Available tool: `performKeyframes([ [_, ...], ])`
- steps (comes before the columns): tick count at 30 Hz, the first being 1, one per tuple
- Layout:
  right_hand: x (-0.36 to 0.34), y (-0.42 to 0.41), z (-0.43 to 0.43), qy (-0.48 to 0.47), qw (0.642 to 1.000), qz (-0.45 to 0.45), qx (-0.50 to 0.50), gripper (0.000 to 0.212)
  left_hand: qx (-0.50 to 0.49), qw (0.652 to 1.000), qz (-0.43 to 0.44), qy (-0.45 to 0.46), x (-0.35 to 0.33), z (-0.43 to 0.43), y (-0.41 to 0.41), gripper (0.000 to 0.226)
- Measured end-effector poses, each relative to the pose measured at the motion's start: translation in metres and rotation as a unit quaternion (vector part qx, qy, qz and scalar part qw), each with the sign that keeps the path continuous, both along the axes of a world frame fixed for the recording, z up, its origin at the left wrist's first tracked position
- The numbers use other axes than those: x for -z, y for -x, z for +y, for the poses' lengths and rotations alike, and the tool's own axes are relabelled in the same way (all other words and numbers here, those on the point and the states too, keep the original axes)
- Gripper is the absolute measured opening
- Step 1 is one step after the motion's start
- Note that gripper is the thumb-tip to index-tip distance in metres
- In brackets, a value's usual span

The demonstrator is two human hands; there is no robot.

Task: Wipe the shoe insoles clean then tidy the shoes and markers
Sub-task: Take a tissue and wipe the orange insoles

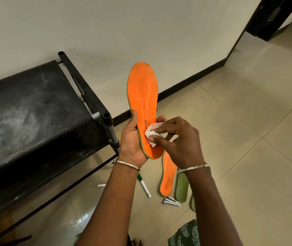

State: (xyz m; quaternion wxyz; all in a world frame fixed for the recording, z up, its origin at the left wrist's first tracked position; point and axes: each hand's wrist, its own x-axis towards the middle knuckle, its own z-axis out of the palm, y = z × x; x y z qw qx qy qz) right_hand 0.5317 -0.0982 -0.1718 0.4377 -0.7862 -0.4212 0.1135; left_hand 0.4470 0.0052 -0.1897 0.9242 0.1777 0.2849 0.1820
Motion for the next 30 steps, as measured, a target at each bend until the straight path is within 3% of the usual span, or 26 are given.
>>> performKeyframes([
  [4,-0.009,-0.009,-0.010,0.074,0.980,0.084,-0.166,0.022,-0.004,1.000,-0.005,0.002,-0.001,0.002,0.001,0.068],
  [6,-0.010,-0.012,-0.013,0.100,0.966,0.127,-0.204,0.023,-0.009,1.000,-0.002,-0.005,-0.001,0.002,0.002,0.070],
  [12,-0.002,0.006,0.004,-0.014,0.999,0.012,-0.048,0.017,0.010,1.000,0.004,0.000,0.003,0.001,0.001,0.066],
  [14,-0.005,0.004,0.002,-0.001,0.997,0.020,-0.072,0.018,0.013,1.000,0.009,-0.001,0.002,0.001,0.001,0.066],
  [19,-0.011,-0.016,-0.016,0.101,0.956,0.157,-0.224,0.021,-0.002,1.000,0.009,-0.019,-0.002,0.001,0.002,0.071],
  [22,-0.006,-0.010,-0.010,0.064,0.971,0.125,-0.191,0.021,-0.002,1.000,0.012,-0.001,-0.003,0.002,0.002,0.071],
  [27,0.000,0.004,0.006,-0.036,0.996,0.069,-0.051,0.025,-0.002,0.999,0.031,-0.021,-0.001,-0.004,-0.003,0.065],
  [30,-0.003,0.003,0.003,-0.022,0.997,0.041,-0.066,0.026,-0.002,1.000,0.023,-0.008,-0.002,-0.001,-0.002,0.066],
])
